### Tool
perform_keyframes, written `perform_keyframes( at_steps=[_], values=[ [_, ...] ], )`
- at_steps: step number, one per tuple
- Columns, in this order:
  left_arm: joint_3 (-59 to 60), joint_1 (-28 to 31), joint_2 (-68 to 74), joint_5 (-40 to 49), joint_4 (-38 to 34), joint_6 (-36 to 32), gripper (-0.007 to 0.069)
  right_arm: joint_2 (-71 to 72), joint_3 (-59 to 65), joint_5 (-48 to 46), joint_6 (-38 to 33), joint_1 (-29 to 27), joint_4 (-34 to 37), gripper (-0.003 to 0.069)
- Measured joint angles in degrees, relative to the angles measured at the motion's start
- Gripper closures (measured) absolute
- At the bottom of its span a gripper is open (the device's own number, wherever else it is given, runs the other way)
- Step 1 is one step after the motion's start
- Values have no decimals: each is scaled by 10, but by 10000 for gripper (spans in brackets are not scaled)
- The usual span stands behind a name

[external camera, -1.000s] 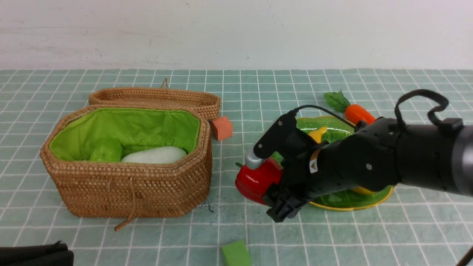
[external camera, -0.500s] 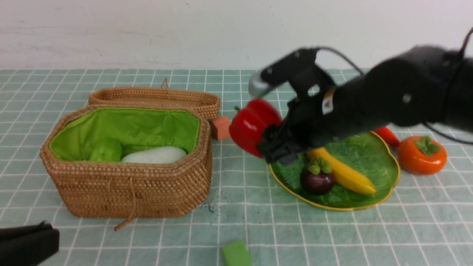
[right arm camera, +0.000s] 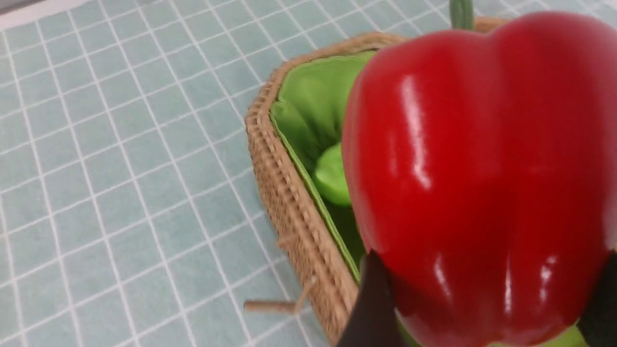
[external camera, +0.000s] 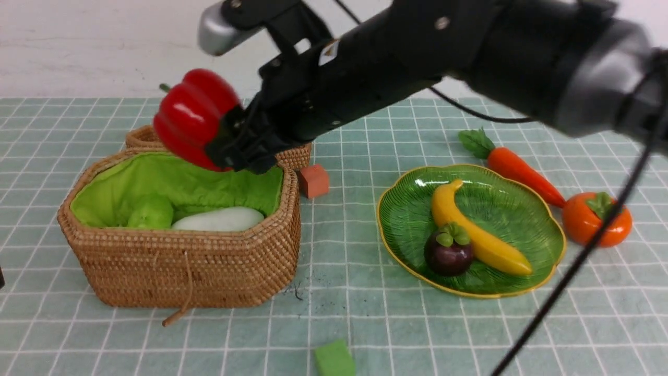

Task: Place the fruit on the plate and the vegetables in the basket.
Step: Grab a mountain bell pepper with your right arm and put it into the left basket, then grab a tomato with your right arm and place it on the plate on the right.

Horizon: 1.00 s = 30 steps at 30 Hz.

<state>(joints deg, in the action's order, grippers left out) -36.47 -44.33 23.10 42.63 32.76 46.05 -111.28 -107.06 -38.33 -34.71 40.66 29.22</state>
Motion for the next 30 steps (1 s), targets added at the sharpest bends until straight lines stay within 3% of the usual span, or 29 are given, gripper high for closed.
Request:
perform_keyframes(
  at_steps=[7,8,11,16,19,21,25,28,30],
  values=[
    [0,0,0,-13,-16,1,592,-91,-29,25,-23,-1,-1,139],
    [0,0,0,-15,-17,1,592,-93,-29,25,-23,-1,-2,130],
    [0,0,0,-34,-22,1,592,-86,-31,19,-24,-1,-5,-1],
    [0,0,0,-57,-24,1,592,-38,-31,-24,16,-1,-34,3],
    [0,0,0,-77,-25,1,592,15,-34,-84,80,-7,-82,75],
    [0,0,0,-97,-27,-11,592,74,-36,-161,153,-17,-156,201],
    [0,0,0,-122,-91,-94,592,155,-40,-298,262,-48,-292,527],
    [0,0,0,-128,-148,-153,592,179,-34,-327,305,-73,-333,638],
    [0,0,0,-131,-196,-196,592,200,-12,-330,331,-95,-354,668]
  ],
)
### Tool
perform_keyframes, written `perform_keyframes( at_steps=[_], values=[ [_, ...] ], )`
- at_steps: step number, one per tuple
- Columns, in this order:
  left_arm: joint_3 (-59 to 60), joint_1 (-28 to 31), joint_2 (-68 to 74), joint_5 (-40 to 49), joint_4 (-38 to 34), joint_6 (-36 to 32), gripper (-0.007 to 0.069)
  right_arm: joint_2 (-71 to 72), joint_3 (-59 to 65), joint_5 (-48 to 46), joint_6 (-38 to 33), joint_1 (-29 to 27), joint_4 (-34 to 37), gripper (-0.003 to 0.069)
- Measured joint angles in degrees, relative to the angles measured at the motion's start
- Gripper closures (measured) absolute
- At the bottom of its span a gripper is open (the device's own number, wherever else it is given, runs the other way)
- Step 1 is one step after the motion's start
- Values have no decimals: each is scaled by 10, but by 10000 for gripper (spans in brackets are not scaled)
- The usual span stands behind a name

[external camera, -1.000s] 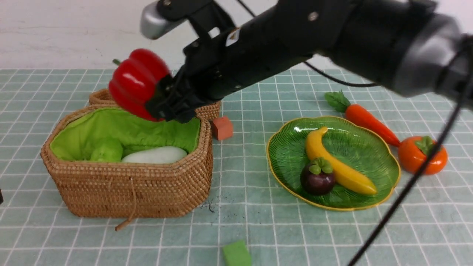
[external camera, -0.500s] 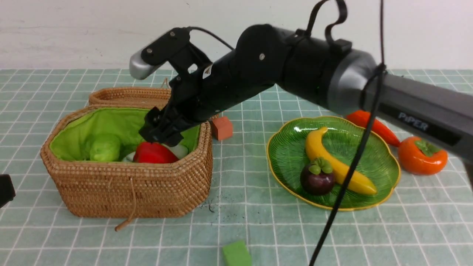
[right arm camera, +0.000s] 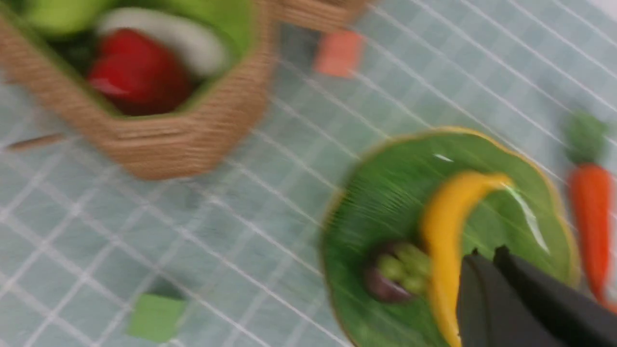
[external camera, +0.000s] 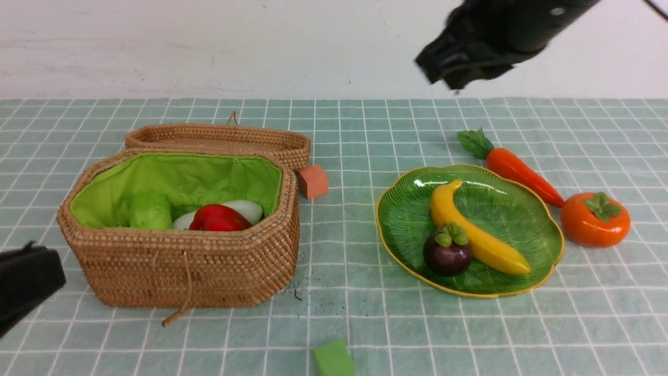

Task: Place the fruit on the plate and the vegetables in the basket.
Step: Grab a tomato with your right arm and place it on the plate on the right.

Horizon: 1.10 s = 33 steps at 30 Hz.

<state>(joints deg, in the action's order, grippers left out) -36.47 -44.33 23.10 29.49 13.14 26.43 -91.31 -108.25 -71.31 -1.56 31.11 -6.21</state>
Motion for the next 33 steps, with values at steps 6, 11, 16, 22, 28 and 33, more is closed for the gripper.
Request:
perform_keyframes(
  at_steps=[6,11,16,22,28,33],
  values=[
    [0,0,0,-1,-144,-176,592,74,162,-1,60,-165,-40,641],
    [0,0,0,8,-207,-264,591,57,301,77,62,-309,19,477],
    [0,0,0,10,-212,-280,591,-18,325,186,60,-383,93,225],
    [0,0,0,10,-212,-282,588,-122,325,310,38,-452,192,32],
    [0,0,0,10,-212,-280,586,-197,325,375,-98,-482,361,46],
    [0,0,0,10,-212,-268,586,-219,325,396,-187,-488,474,60]
  ],
)
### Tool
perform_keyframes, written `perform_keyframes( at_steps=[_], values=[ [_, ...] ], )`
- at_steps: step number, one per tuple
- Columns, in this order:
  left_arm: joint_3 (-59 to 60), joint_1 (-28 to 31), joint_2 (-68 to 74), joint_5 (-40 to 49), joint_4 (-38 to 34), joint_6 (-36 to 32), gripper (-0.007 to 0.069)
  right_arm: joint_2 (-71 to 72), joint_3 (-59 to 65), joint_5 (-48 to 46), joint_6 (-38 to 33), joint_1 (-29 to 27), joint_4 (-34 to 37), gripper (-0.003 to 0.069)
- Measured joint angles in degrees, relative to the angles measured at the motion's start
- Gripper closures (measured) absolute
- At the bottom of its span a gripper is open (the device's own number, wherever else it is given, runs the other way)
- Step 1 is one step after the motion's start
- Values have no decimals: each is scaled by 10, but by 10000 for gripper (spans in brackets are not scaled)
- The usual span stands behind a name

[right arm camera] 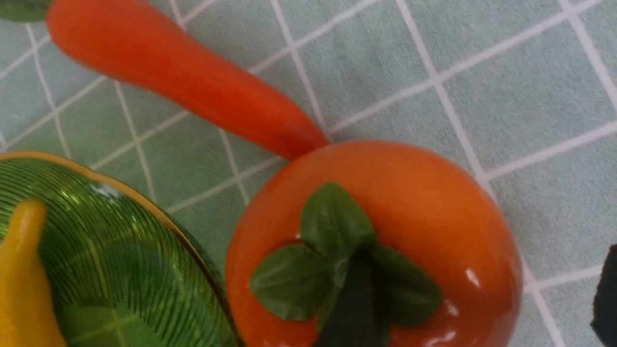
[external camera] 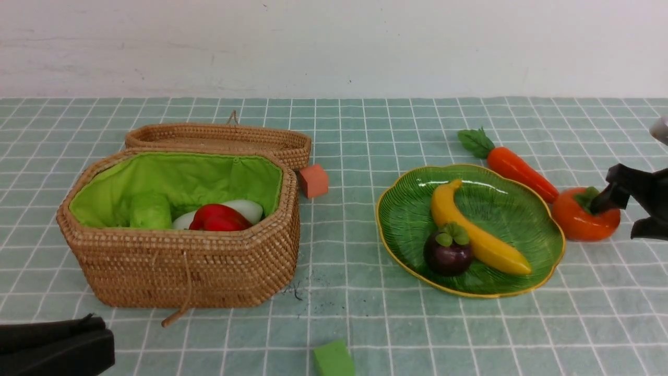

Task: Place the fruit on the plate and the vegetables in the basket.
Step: Grab a tomato with your right arm and place it on the plate on the right.

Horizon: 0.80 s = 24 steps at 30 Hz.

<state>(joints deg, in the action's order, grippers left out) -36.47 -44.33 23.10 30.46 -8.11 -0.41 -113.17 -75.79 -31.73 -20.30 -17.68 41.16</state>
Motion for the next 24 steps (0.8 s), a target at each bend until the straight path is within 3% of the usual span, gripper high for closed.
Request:
perform_keyframes(
  at_steps=[9,16,24],
  values=[
    [0,0,0,0,-1,32,585,-13,-3,7,-51,-1,57,66],
    [0,0,0,0,-2,32,585,31,-12,-54,-42,-11,41,67],
    [0,0,0,0,-2,32,585,10,-44,-14,-35,16,18,67]
  ],
)
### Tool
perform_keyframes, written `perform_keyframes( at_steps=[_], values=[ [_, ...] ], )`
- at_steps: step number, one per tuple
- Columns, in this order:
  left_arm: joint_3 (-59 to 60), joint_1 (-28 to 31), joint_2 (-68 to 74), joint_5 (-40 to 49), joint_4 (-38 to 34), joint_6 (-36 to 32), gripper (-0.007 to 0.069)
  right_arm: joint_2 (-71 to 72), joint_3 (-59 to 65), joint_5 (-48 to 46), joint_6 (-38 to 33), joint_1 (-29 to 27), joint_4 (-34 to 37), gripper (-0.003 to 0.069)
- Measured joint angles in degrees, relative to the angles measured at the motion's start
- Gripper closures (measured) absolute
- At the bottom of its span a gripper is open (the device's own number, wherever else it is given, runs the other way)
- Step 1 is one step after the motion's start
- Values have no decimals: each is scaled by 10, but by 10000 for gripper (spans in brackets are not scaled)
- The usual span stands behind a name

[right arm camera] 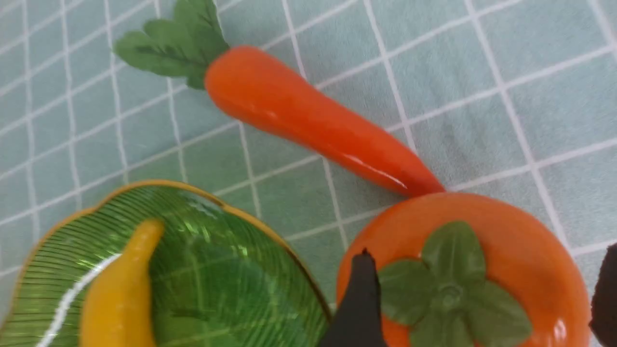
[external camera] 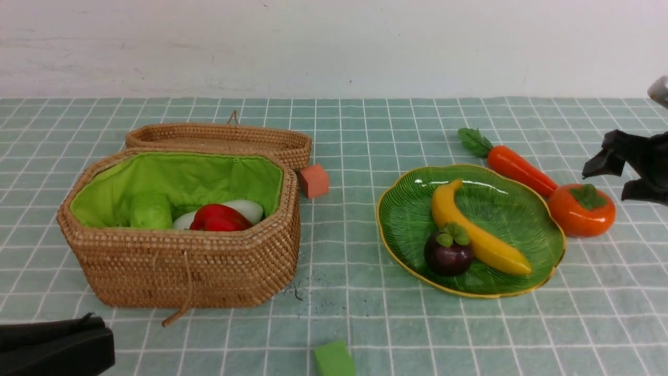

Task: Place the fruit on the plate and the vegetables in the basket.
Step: Grab a tomato with your right arm and place it on the plate on the right.

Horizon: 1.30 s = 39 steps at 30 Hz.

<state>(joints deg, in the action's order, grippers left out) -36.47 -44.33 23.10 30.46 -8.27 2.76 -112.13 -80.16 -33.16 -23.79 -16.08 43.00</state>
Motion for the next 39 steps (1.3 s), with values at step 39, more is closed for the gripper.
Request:
perform_keyframes(
  at_steps=[39],
  values=[
    [0,0,0,-9,0,1,588,-45,-12,0,-10,-8,24,186]
  ],
)
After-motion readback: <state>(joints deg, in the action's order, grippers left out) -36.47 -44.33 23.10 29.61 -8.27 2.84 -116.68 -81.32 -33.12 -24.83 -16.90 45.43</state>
